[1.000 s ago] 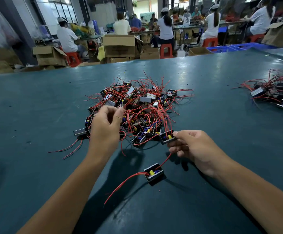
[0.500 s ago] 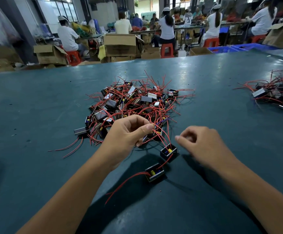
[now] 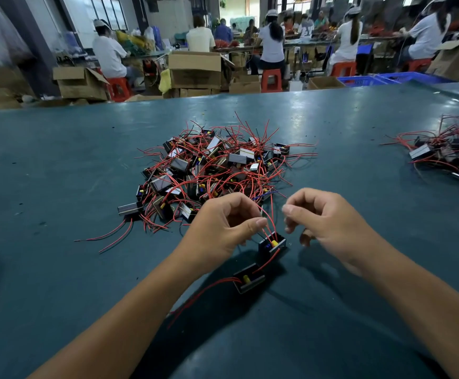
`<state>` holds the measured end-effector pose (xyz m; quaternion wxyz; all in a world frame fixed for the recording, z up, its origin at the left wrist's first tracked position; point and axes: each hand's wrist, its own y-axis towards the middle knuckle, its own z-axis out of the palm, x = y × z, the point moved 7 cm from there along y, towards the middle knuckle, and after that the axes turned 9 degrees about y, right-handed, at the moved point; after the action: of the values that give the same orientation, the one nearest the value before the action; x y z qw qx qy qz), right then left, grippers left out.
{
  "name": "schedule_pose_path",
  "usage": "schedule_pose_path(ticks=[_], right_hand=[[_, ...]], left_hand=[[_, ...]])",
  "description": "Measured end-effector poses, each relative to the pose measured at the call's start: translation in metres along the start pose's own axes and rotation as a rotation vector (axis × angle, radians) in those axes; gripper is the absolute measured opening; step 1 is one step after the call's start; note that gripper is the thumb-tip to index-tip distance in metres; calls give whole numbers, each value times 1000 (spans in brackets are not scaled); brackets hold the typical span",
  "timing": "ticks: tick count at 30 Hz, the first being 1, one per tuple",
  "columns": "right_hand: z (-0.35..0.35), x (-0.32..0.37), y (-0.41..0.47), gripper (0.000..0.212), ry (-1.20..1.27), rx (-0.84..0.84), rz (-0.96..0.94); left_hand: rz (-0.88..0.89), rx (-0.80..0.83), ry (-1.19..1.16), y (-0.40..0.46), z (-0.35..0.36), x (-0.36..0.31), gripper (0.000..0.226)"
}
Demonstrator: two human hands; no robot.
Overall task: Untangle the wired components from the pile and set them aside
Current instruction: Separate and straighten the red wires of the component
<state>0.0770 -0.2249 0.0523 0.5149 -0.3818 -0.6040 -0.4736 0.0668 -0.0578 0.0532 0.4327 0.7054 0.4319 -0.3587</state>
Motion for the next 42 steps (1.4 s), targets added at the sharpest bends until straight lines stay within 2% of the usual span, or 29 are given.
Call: schedule_pose_path(ticks=[4,10,13,14,16,18,22,25,27,28,31,34,37,39,41,42], right_hand=[[14,-10,-5,25,19,125,31],[16,-14,-4,21,114,159,17],[10,-14,-4,13,151,132,23],[3,-15,-2,9,152,84,24],[-15,-18,1,10,89,-53,27],[-31,-21,3,14,-66,-160,25],[-40,-23,4,13,-239,-223,7],[-36,-21,5,14,-323,-205,-28],[-31,-17,4,14,-313,-194,-91],[-28,-13,3,13,-304,-198,-146],[-16,13,-8,7,-302,-182,-382],[-5,31,-18,8,-305,-149,-539],[-3,25,-14,8,-214,-113,-417],[-3,12,-8,10,-245,-109,-275],[-7,-5,-3,16,-315,-107,-105],[-8,-13,-1,17,-352,-95,-16]], left_hand=[[52,-28,35,2,8,-3,10],[27,-11,-59,1,10,-1,24],[9,14,-64,1,9,3,21],[22,36,24,1,8,5,17],[113,129,381,1,12,7,12],[146,230,637,0,21,13,20],[78,276,761,4,30,21,36],[90,208,797,6,27,17,28],[94,130,682,6,19,11,23],[72,103,549,6,15,7,22],[-58,104,-39,5,10,4,24],[-133,123,-416,2,13,0,31],[-221,134,-587,2,18,4,34],[-318,142,-607,0,23,14,33],[-399,146,-504,-1,25,27,27],[-405,143,-349,-1,23,33,24]])
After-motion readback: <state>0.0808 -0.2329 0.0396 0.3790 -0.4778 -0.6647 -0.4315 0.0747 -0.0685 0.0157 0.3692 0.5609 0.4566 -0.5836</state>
